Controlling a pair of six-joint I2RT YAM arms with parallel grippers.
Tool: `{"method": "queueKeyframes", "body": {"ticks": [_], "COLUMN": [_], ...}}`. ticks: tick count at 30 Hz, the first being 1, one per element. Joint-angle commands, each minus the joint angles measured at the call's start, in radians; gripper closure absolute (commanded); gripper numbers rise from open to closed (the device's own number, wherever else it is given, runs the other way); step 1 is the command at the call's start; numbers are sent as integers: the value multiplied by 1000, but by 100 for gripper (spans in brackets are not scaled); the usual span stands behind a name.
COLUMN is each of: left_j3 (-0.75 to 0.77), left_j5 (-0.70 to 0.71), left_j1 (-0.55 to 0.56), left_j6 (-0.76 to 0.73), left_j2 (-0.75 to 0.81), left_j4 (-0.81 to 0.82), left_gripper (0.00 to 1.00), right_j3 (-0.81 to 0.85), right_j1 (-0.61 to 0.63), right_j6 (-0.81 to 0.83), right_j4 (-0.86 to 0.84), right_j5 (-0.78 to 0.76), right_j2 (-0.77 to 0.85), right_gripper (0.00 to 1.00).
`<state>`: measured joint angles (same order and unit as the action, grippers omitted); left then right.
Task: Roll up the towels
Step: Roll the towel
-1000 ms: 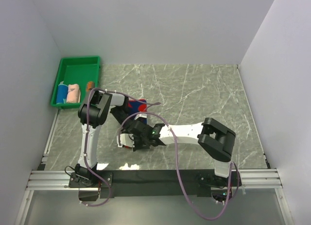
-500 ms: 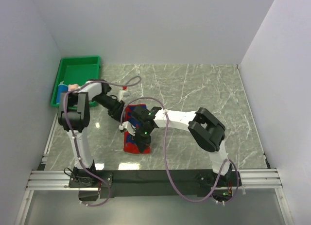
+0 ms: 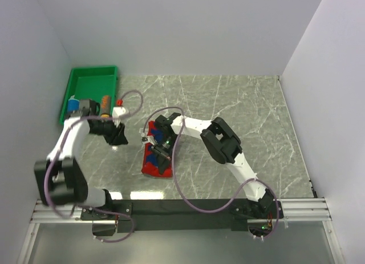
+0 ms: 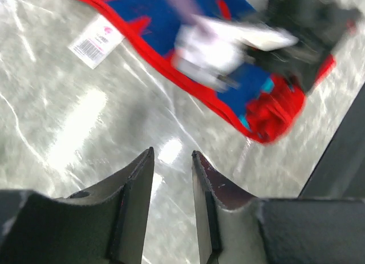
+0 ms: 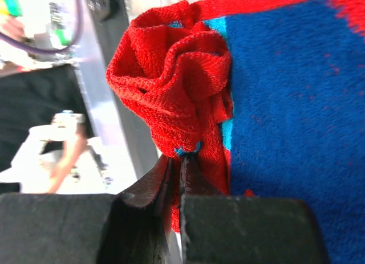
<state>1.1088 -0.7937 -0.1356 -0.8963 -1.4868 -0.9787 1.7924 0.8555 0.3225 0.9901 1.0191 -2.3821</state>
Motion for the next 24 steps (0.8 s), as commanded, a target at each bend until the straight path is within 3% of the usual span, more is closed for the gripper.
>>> {"method": "queueKeyframes", "body": {"ticks": [1, 6, 9, 11, 16, 24], "left_j3": [-147, -364, -443, -472, -524, -552], "left_j5": [22, 63, 108, 168, 306, 442], "left_j1": [5, 40, 193, 365, 690, 872], "left_j6": [-122, -338, -299, -215, -109, -58], "left_j2": [184, 442, 552, 603, 605, 455], "left_j4": [6, -9, 86, 156, 348, 475], "left_gripper": [60, 50, 46, 46, 44, 43], "right_j3": [77, 130, 147, 148, 162, 159], "right_j1": [-22, -49, -61, -65, -82, -99], "right_j6": [7, -32, -65, -79, -94, -114], "right_j4": [64, 81, 75, 62, 73, 59], "right_j5": [-1, 42, 47, 47, 50, 58], "right_j2": [-90, -167, -204, -219, -253, -253], "right_gripper": [100, 100, 100, 100, 100, 100]}}
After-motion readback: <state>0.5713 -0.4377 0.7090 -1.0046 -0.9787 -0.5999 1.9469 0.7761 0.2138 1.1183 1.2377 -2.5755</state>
